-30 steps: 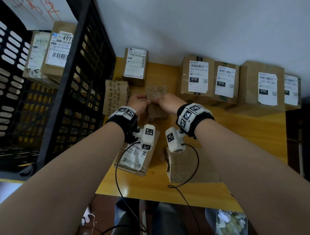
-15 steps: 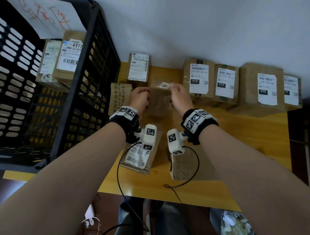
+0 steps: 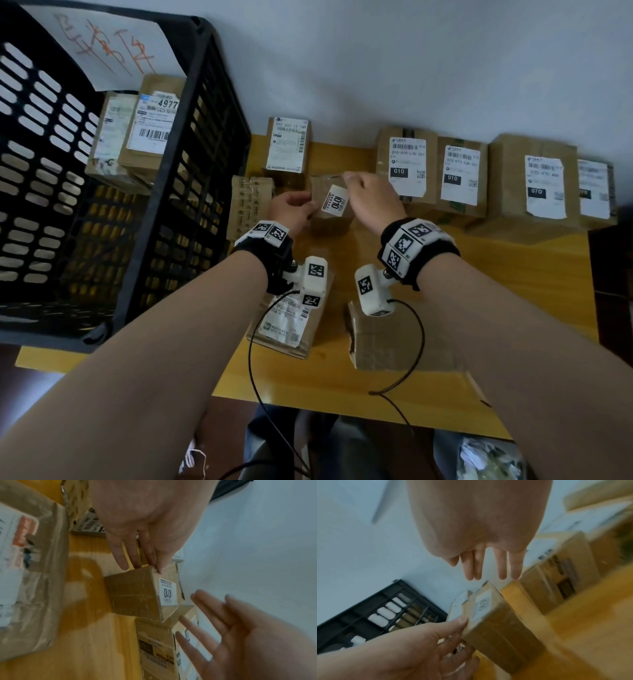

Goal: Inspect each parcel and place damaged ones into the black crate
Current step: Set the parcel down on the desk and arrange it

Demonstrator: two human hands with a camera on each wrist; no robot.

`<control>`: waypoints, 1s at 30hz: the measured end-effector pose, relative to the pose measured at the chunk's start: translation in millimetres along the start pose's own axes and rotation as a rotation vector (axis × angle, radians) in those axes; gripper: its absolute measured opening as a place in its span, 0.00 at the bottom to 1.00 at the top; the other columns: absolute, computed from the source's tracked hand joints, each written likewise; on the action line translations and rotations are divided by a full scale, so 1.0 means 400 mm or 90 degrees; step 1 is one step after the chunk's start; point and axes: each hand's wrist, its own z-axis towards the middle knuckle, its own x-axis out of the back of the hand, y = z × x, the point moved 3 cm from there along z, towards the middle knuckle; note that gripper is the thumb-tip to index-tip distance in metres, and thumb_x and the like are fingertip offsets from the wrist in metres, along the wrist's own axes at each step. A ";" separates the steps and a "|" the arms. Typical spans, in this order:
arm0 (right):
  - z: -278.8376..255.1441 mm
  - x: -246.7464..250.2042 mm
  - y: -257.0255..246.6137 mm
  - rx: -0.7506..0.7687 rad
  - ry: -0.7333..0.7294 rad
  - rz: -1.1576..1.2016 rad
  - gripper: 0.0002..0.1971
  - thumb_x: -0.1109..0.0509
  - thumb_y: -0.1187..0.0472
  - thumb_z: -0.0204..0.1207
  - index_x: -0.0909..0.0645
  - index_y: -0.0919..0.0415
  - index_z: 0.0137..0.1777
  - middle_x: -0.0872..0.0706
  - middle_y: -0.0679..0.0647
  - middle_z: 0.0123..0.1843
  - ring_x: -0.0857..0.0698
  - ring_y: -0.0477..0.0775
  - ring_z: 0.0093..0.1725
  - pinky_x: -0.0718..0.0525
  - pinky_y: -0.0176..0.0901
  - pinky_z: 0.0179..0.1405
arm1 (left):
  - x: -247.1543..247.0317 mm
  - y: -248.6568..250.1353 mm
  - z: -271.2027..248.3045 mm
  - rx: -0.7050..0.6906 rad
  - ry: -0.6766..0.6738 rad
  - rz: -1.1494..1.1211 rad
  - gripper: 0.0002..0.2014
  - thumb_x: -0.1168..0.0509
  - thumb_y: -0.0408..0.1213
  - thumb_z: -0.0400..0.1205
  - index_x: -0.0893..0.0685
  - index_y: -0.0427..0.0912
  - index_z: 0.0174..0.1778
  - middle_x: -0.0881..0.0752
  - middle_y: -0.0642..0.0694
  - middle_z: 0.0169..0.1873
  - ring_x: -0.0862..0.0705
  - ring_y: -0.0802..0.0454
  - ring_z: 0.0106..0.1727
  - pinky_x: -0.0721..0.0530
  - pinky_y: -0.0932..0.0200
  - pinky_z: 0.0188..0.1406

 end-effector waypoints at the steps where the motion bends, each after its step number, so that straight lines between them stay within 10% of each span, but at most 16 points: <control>1: 0.008 -0.009 -0.009 0.019 -0.027 -0.046 0.27 0.50 0.48 0.94 0.17 0.63 0.43 0.16 0.61 0.37 0.18 0.57 0.33 0.21 0.44 0.36 | 0.002 0.000 0.002 -0.001 -0.003 0.005 0.15 0.26 0.32 0.83 0.13 0.43 0.66 0.10 0.44 0.60 0.09 0.46 0.57 0.07 0.46 0.57; 5: 0.049 -0.070 -0.002 -0.024 -0.176 -0.310 0.26 0.55 0.46 0.82 0.15 0.52 0.58 0.13 0.58 0.68 0.21 0.65 0.71 0.35 0.71 0.81 | 0.007 0.000 0.009 0.009 -0.008 0.014 0.11 0.24 0.32 0.82 0.12 0.46 0.59 0.09 0.44 0.56 0.09 0.45 0.56 0.08 0.42 0.58; 17: 0.077 -0.105 -0.044 -0.079 -0.205 -0.386 0.14 0.48 0.54 0.84 0.22 0.55 0.58 0.16 0.60 0.63 0.25 0.70 0.71 0.32 0.71 0.76 | 0.025 -0.018 0.039 0.049 -0.012 0.020 0.08 0.23 0.35 0.82 0.15 0.50 0.49 0.10 0.42 0.52 0.09 0.39 0.56 0.08 0.34 0.57; 22: 0.073 -0.042 -0.030 -0.047 -0.126 -0.172 0.21 0.42 0.54 0.91 0.15 0.65 0.42 0.14 0.59 0.39 0.15 0.57 0.39 0.19 0.45 0.37 | 0.019 -0.004 0.015 0.073 -0.054 -0.004 0.14 0.26 0.34 0.84 0.15 0.46 0.65 0.10 0.41 0.58 0.09 0.44 0.55 0.08 0.38 0.58; 27: 0.053 0.002 -0.003 -0.080 0.029 0.011 0.21 0.42 0.55 0.92 0.25 0.61 0.80 0.18 0.56 0.75 0.16 0.53 0.63 0.21 0.33 0.51 | 0.010 -0.001 -0.002 0.072 -0.064 -0.041 0.21 0.29 0.32 0.85 0.17 0.50 0.73 0.08 0.44 0.57 0.09 0.46 0.56 0.07 0.47 0.51; 30: 0.043 -0.031 0.023 -0.180 -0.071 0.103 0.25 0.45 0.45 0.92 0.22 0.66 0.72 0.14 0.64 0.69 0.13 0.63 0.61 0.13 0.60 0.66 | 0.006 0.003 -0.017 0.081 -0.066 -0.055 0.15 0.33 0.36 0.88 0.16 0.48 0.72 0.08 0.44 0.58 0.09 0.47 0.55 0.08 0.53 0.44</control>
